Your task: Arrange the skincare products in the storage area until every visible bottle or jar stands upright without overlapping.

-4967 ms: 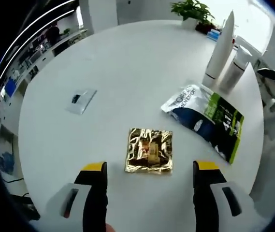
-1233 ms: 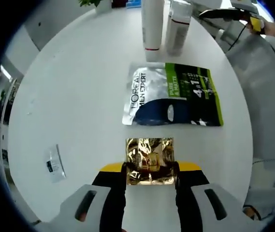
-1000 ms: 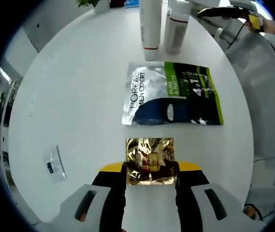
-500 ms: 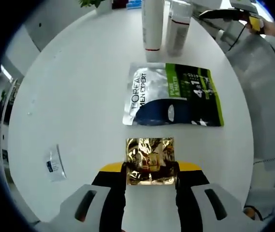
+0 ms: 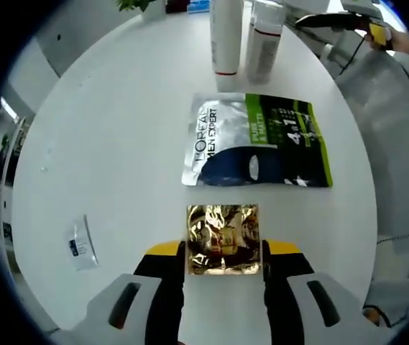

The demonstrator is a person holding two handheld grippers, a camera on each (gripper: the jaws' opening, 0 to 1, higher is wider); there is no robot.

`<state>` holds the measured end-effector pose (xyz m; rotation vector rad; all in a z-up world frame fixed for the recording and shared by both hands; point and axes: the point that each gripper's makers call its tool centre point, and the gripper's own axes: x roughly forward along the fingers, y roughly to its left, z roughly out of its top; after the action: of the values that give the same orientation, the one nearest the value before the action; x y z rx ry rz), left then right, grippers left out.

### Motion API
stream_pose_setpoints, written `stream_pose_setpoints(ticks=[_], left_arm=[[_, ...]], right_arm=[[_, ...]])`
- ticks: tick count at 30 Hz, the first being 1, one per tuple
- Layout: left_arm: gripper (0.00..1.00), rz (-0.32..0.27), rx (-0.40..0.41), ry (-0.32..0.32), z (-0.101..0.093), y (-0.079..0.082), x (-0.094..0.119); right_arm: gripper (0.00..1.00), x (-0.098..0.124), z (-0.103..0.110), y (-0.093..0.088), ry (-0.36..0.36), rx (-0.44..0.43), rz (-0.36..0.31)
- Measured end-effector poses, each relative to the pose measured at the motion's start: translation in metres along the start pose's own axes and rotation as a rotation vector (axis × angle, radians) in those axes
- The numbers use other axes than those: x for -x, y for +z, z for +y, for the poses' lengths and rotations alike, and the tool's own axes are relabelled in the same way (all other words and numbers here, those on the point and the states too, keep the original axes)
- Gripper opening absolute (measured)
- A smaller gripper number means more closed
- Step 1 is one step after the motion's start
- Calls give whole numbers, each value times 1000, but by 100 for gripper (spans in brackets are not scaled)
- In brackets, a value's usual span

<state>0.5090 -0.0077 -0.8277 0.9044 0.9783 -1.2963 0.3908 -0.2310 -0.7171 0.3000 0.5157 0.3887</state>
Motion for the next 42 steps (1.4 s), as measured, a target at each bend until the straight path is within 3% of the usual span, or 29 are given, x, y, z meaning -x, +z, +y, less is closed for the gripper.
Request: stream_pose_setpoints(ticks=[15, 26, 39, 42], left_arm=[[50, 9, 23, 10, 1, -3, 2], [60, 10, 92, 30, 1, -11, 10], [73, -34, 239, 69, -4, -20, 22], [75, -96, 343, 69, -9, -14, 26]], right_arm=[[88, 0, 0, 0, 0, 3, 0], [87, 0, 1, 1, 1, 10, -2], [87, 0, 2, 1, 7, 21, -1], [86, 0, 3, 1, 9, 27, 0]])
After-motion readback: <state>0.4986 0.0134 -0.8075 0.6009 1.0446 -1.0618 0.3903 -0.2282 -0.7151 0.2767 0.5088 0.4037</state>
